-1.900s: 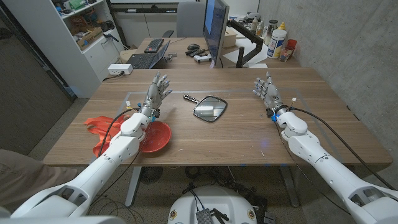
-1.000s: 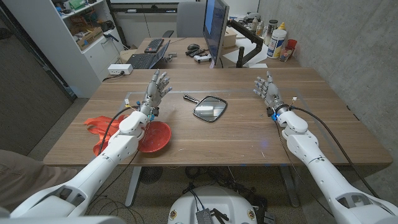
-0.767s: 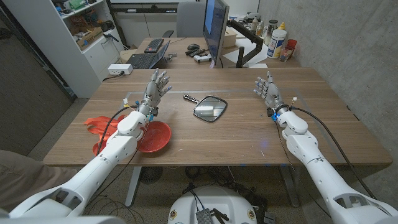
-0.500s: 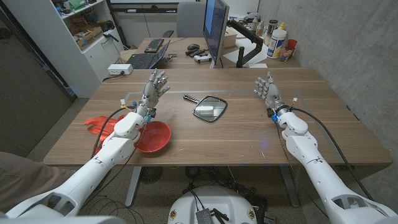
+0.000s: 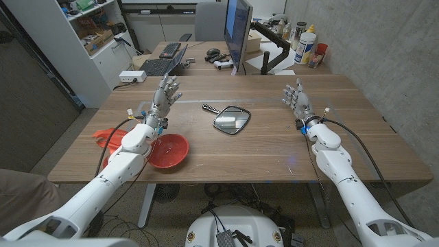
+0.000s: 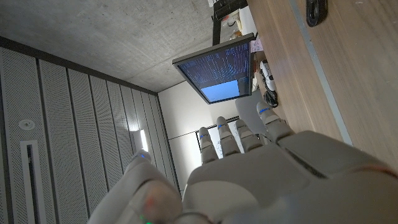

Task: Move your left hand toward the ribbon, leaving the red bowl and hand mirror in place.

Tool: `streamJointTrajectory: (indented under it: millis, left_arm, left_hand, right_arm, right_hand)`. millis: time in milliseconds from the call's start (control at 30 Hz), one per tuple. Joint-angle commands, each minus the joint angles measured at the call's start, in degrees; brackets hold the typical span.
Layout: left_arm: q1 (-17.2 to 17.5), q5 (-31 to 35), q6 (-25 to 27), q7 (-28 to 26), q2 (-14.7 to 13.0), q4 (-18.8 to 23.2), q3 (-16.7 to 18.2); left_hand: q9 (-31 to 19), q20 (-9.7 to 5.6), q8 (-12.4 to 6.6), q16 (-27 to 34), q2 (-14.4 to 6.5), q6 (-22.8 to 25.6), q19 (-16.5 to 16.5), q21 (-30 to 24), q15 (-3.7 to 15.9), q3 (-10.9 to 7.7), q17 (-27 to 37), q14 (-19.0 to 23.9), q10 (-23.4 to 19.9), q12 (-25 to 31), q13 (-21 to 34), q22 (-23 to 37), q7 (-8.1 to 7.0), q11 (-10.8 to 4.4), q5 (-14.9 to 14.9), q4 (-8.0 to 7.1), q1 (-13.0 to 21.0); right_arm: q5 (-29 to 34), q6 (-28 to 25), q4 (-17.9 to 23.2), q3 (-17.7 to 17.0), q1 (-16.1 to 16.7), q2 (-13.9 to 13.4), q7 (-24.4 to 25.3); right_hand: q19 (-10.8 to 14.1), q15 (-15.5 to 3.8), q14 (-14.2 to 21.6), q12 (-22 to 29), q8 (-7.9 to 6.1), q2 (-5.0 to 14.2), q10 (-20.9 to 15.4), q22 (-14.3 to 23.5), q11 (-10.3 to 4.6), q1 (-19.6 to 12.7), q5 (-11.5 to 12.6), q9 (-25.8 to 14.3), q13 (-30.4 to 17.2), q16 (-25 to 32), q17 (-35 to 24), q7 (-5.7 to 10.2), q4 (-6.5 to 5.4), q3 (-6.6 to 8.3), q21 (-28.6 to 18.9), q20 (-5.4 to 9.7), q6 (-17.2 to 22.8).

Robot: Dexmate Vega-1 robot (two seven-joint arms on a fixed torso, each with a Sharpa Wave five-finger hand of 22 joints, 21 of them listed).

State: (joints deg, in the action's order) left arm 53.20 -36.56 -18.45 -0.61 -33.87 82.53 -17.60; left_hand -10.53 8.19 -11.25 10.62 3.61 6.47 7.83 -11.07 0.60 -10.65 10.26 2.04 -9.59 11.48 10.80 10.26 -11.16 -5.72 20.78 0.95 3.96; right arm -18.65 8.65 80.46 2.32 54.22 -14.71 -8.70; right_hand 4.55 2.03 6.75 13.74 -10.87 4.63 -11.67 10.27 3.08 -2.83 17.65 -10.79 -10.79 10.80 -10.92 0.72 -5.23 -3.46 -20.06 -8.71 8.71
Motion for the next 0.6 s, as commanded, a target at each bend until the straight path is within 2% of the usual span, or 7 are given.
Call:
streamJointTrajectory:
  millis: [33,300,600]
  left_arm:
    - [0.5,0.3,0.5,-1.8,-0.3,2.0,0.6]
    - [2.1,1.3,2.3,-4.0,-1.8,6.4,0.9]
    - [5.5,3.4,4.4,-7.9,-4.8,11.9,2.3]
  left_hand:
    - [-0.2,0.14,-0.3,0.0,0.5,0.5,-0.5,0.0,0.13,-0.13,0.3,-0.4,-0.4,0.2,0.1,0.2,0.12,0.13,0.2,0.2,0.0]
    - [-0.2,-0.07,-0.33,-0.1,0.5,0.7,-0.5,-0.1,0.1,-0.09,0.3,-0.9,-0.2,0.1,0.1,0.2,0.18,0.34,0.2,0.26,0.0]
    - [-0.2,-0.1,-0.29,-0.2,0.4,0.7,-0.8,0.0,0.05,-0.05,0.3,-1.4,0.1,0.0,0.1,0.2,0.22,0.39,0.2,0.31,0.1]
  right_arm:
    - [0.9,-2.3,2.9,-1.3,1.9,-0.4,-0.5]
    - [1.0,-2.6,3.9,-2.4,2.3,-0.8,-1.6]
    - [0.9,-3.4,4.2,-2.8,1.4,-0.8,-3.1]
  right_hand:
    - [-0.4,-0.07,-0.5,-0.1,-0.32,0.82,0.0,0.2,0.1,0.0,0.2,-0.1,-0.3,0.1,-0.2,0.24,-0.42,-0.03,0.5,-0.18,0.6]
    - [-0.8,0.11,-0.8,-0.2,-0.31,0.83,0.2,0.2,0.13,0.0,0.2,-0.1,-0.3,0.1,-0.2,0.17,-0.44,-0.05,0.8,-0.11,0.5]
    - [-1.0,0.11,-1.3,-0.3,-0.3,0.86,0.5,0.2,0.18,0.0,0.2,-0.1,-0.3,-0.1,-0.2,0.17,-0.46,-0.06,1.1,-0.02,0.5]
